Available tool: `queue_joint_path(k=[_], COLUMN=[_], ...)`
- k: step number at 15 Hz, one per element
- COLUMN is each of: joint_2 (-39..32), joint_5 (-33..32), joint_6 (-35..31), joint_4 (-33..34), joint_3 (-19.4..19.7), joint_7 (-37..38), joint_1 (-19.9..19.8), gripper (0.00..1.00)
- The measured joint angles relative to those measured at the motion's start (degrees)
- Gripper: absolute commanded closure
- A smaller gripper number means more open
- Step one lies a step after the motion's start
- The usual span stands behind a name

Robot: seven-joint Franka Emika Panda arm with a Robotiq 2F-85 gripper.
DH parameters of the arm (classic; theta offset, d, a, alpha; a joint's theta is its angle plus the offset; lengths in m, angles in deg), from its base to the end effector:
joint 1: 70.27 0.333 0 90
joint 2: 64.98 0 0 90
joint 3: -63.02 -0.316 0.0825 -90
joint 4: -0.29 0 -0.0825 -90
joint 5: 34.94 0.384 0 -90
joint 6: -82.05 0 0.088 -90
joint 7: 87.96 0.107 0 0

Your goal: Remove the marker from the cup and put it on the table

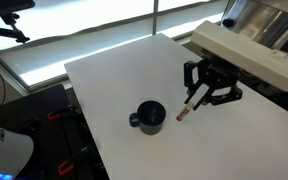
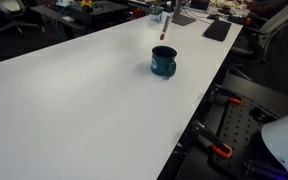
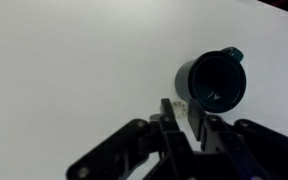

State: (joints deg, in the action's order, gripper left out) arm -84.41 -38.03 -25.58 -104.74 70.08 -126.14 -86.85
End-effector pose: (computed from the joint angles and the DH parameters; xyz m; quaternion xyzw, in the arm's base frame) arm 0.5492 -0.2405 0.3281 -0.9788 -0.1372 0.1476 0.0360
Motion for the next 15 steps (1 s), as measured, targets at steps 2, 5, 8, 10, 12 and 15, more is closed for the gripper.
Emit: queue_joint_path(k=[2, 5, 8, 10, 12, 15], joint_2=[1.1, 1.8, 1.7, 1.3, 0.5, -1.3], joint_5=[0.0, 0.0, 0.0, 0.1, 0.7, 1.6], joint_6=[-0.1, -0.7, -2.0, -2.9, -3.8, -4.9], joint_4=[-0.1, -0.8, -2.0, -3.0, -3.7, -4.1], joint_3=[0.9, 1.9, 1.9, 1.9, 1.9, 1.9], joint_7=[0.3, 0.4, 0.4, 0.4, 0.4, 0.3], joint_1=[-0.4, -0.9, -1.3, -1.3, -1.3, -1.3], gripper=[0.95, 0.95, 0.95, 0.95, 0.95, 0.95])
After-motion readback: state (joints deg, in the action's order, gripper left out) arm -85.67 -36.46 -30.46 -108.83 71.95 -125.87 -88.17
